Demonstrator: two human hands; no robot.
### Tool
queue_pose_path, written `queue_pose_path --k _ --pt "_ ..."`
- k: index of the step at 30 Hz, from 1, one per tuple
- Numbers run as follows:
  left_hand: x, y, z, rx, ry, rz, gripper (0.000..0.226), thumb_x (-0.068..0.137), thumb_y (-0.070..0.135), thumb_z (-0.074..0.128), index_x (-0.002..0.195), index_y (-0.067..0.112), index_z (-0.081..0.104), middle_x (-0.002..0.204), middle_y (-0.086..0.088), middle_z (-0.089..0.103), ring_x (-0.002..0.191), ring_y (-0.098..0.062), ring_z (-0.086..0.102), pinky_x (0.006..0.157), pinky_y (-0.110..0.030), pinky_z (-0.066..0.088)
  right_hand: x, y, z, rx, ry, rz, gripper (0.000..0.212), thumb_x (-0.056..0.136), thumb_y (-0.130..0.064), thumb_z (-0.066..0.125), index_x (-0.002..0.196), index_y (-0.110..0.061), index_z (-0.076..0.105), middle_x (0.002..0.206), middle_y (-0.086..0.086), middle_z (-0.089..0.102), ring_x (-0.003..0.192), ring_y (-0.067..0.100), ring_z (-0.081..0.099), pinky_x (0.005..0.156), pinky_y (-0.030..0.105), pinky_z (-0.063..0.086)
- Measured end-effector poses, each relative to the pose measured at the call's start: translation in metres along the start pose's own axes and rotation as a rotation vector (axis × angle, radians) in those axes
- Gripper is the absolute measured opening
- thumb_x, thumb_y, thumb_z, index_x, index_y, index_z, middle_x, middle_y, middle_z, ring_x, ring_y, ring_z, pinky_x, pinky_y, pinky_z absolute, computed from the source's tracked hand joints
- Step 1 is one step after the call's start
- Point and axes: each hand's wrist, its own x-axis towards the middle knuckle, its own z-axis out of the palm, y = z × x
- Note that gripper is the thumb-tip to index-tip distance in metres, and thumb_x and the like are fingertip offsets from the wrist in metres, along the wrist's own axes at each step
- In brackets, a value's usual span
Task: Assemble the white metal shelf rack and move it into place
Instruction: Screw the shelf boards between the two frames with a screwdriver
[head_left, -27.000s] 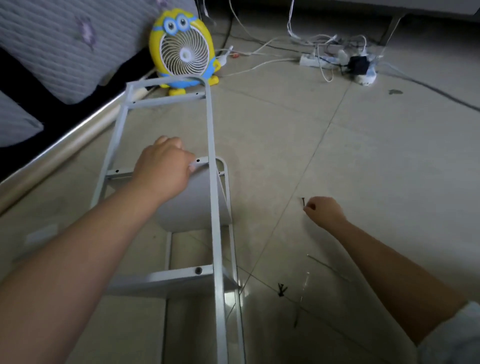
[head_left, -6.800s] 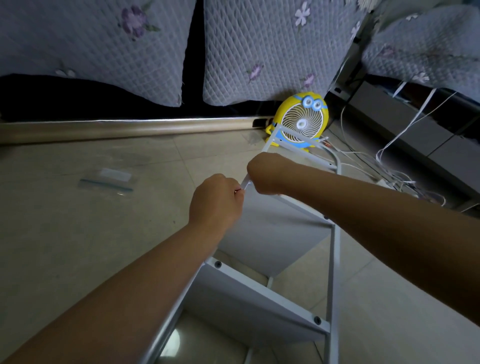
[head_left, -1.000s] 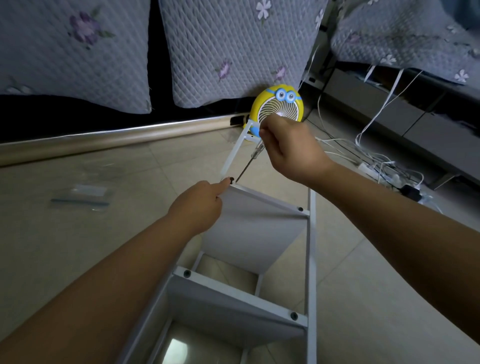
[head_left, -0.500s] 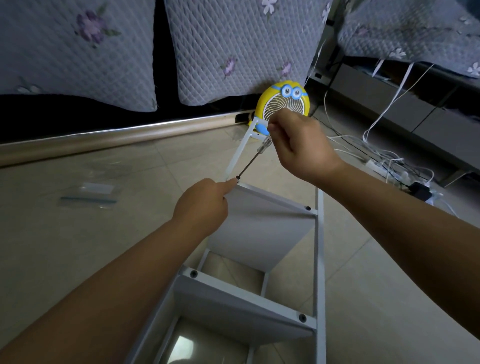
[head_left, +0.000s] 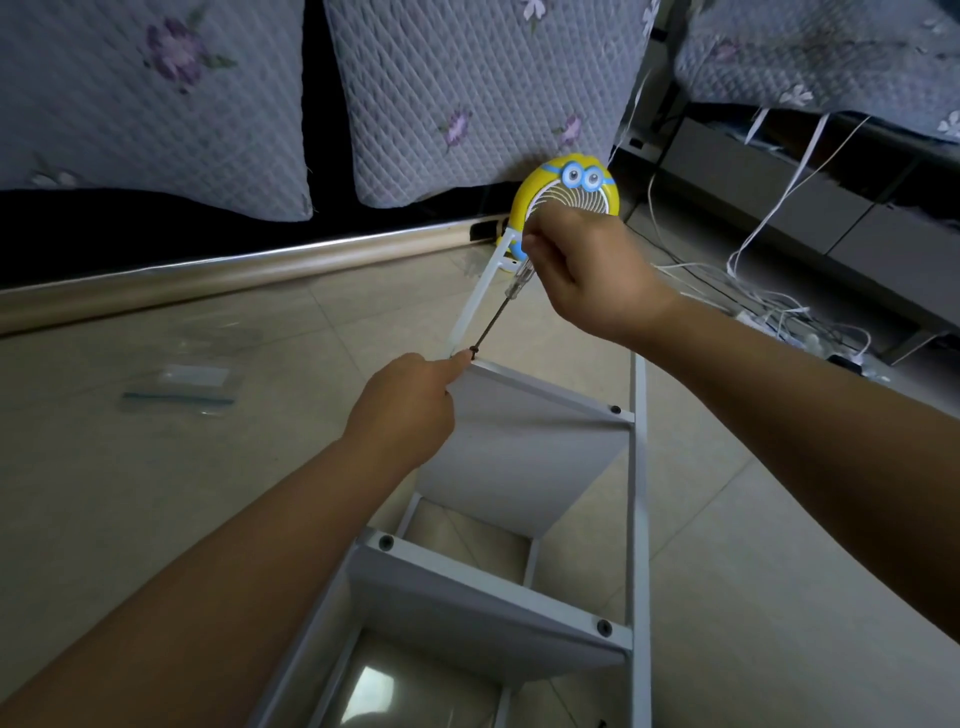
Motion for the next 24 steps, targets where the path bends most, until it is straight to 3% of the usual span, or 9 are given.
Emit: queue_pose_path --k 2,5,7,9,10,12,18,21,24 --pt "-0.002 0.000 -0.001 -0.041 0.010 -0.013 0.049 0.096 0.005 0.035 0.142 0.021 0.035 0.107 -0.014 0.059 0.104 -0.025 0.053 0.064 -0.018 0.028 0.008 -0.002 -0.004 -0.018 -0.059 -0.019 0.035 0.086 -0.016 0.037 0.087 0.012 0.058 0.078 0.026 0.060 0.065 0.027 0.045 0.056 0.021 0.019" --pt "-0.004 0.001 -0.004 -0.068 0.018 -0.046 0.048 0.095 0.005 0.036 0.142 0.015 0.035 0.123 -0.014 0.057 0.112 -0.024 0.052 0.081 -0.019 0.034 0.021 -0.010 -0.008 -0.065 -0.139 -0.108 0.035 0.087 -0.019 0.040 0.087 0.010 0.059 0.081 0.026 0.062 0.074 0.038 0.056 0.058 0.024 0.021" --pt "-0.005 0.001 -0.004 -0.091 0.010 -0.069 0.043 0.095 0.004 0.037 0.137 0.009 0.041 0.104 -0.011 0.061 0.094 -0.024 0.056 0.068 -0.019 0.038 0.030 -0.015 -0.009 -0.116 -0.214 -0.135 0.030 0.094 -0.021 0.045 0.095 0.006 0.059 0.090 0.024 0.063 0.083 0.037 0.057 0.061 0.023 0.023" --pt "-0.006 0.000 -0.004 -0.120 0.022 -0.122 0.014 0.092 0.002 0.038 0.095 0.003 0.052 0.071 -0.002 0.047 0.064 -0.018 0.045 0.049 -0.020 0.028 0.039 -0.022 -0.010 -0.216 -0.302 -0.095 0.033 0.097 -0.028 0.042 0.104 0.001 0.056 0.100 0.019 0.061 0.093 0.032 0.055 0.066 0.025 0.026" --pt "-0.005 -0.001 -0.003 -0.135 0.044 -0.142 0.018 0.091 0.002 0.039 0.074 0.007 0.043 0.063 0.000 0.039 0.057 -0.015 0.039 0.046 -0.021 0.023 0.042 -0.025 -0.009 -0.256 -0.323 -0.076 0.036 0.098 -0.032 0.040 0.106 0.000 0.056 0.103 0.018 0.061 0.095 0.030 0.055 0.067 0.026 0.027" --pt "-0.007 0.000 -0.002 -0.135 0.046 -0.174 0.033 0.091 0.003 0.039 0.061 0.016 0.031 0.061 0.002 0.035 0.053 -0.011 0.034 0.045 -0.021 0.021 0.047 -0.031 -0.007 -0.334 -0.350 -0.025 0.041 0.098 -0.036 0.038 0.105 0.000 0.056 0.106 0.017 0.060 0.098 0.029 0.053 0.067 0.027 0.027" --pt "-0.009 0.002 -0.005 0.021 0.006 -0.145 0.022 0.097 0.014 0.034 0.106 0.006 0.052 0.095 -0.009 0.058 0.080 -0.017 0.050 0.067 -0.023 0.036 0.040 -0.032 -0.008 -0.530 -0.307 0.166 0.041 0.099 -0.034 0.032 0.110 -0.004 0.059 0.117 0.015 0.058 0.107 0.031 0.054 0.069 0.028 0.029" --pt "-0.010 0.006 -0.008 0.045 -0.003 -0.158 0.022 0.097 0.014 0.034 0.105 0.005 0.051 0.099 -0.010 0.058 0.083 -0.019 0.050 0.069 -0.024 0.036 0.035 -0.028 -0.009 -0.433 -0.404 0.125 0.037 0.100 -0.030 0.031 0.113 -0.001 0.050 0.115 0.019 0.055 0.105 0.033 0.053 0.070 0.030 0.030" --pt "-0.011 0.007 -0.009 0.040 0.020 -0.159 0.016 0.097 0.014 0.035 0.089 0.007 0.047 0.082 -0.004 0.048 0.078 -0.017 0.044 0.066 -0.024 0.031 0.030 -0.028 -0.019 -0.198 -0.504 0.128 0.024 0.094 -0.015 0.042 0.112 0.001 0.045 0.111 0.020 0.053 0.091 0.028 0.048 0.063 0.026 0.022"
